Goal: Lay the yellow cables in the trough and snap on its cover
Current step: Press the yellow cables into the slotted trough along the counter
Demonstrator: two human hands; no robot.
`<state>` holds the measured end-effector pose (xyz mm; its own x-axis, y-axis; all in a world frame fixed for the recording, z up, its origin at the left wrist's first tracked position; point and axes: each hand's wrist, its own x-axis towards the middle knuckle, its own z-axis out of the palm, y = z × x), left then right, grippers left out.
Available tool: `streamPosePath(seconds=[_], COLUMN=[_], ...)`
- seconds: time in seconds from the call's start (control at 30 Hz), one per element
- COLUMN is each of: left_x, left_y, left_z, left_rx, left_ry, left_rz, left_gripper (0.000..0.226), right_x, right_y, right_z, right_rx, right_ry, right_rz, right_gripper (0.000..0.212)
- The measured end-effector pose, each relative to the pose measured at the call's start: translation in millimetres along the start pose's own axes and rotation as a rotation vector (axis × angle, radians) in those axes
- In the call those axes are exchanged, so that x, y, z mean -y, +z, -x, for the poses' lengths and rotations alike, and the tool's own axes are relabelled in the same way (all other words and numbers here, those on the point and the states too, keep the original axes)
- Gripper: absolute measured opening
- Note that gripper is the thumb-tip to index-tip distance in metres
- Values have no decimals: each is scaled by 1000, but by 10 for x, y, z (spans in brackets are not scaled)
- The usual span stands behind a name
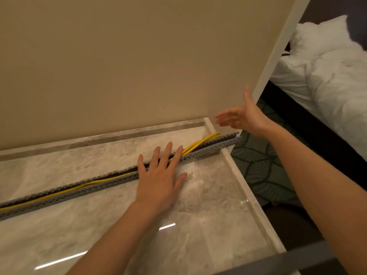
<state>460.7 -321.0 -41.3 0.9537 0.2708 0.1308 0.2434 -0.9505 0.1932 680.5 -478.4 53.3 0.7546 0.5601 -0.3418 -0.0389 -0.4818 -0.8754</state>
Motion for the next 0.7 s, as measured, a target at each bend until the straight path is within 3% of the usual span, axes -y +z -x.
streamPosePath(seconds=[0.33,0.57,0.7], left_x=[-59,-50,-28], left_y=[18,35,32], left_z=[19,26,13], left_rx=[-29,-31,-20], left_ry=[-36,-34,-25], left_rz=[-66,-50,-33], left_gripper=[63,61,60], right_x=[-834,-1105,-1146], right_y=[-17,173,251], right_z=[-238,-346,-365], right_rx=[-15,-44,-74], right_ry=[204,236,227], right_rz=[-422,-436,-398], right_gripper=[102,84,89])
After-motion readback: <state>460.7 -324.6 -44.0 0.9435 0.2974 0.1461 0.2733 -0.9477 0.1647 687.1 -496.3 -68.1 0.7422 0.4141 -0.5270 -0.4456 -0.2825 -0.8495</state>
